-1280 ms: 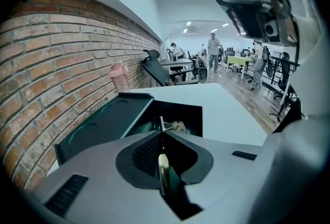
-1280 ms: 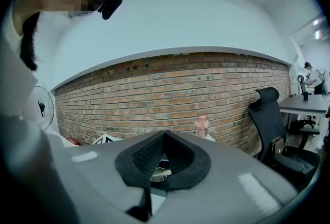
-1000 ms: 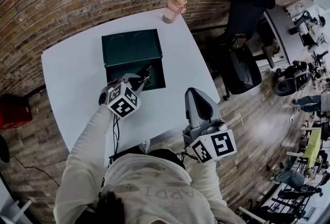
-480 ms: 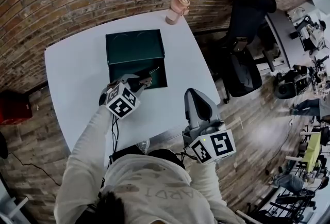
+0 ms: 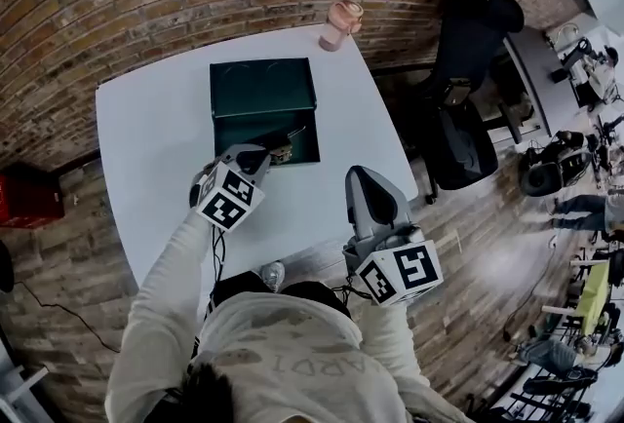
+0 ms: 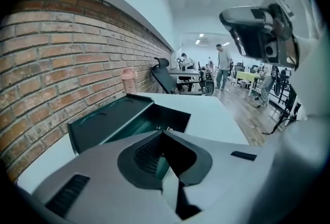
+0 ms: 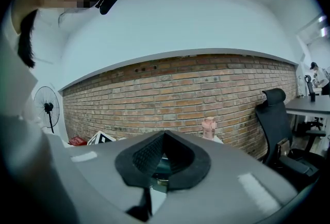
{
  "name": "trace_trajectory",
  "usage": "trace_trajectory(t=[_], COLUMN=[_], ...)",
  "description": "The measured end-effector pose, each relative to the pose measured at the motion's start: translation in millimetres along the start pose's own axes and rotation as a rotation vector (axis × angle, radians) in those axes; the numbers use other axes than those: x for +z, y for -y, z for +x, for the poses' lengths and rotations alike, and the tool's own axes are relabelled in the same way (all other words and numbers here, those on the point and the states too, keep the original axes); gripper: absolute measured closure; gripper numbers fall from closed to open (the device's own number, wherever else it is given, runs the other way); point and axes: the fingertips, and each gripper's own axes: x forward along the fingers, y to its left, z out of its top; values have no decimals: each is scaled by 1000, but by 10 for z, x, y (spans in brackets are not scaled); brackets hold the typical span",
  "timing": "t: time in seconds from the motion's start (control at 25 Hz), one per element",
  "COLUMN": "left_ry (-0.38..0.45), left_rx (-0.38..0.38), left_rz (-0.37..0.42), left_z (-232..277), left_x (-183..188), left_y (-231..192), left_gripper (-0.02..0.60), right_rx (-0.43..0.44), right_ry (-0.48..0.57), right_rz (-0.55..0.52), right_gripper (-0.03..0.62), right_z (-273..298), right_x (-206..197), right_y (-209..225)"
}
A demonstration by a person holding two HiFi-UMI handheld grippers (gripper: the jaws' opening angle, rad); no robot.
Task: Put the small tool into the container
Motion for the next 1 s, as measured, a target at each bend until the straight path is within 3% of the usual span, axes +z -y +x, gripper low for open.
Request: trace_trajectory(t=[0.28, 0.6, 1.0], left_ry=[114, 224, 439], left_rx=[71, 208, 428], left_rz=[-58, -103, -20], left_z=[-368, -854, -1486], left_x=[208, 383, 677], left_y=[40, 25, -33], left_gripper=[575, 575, 575], right_rx=[29, 72, 110], right_ry=[5, 14, 40], right_rz=[-10, -11, -14], right_gripper=[583, 583, 583], right_z=[-62, -134, -227], right_x=[-8, 16, 70], right_y=[-71, -162, -303])
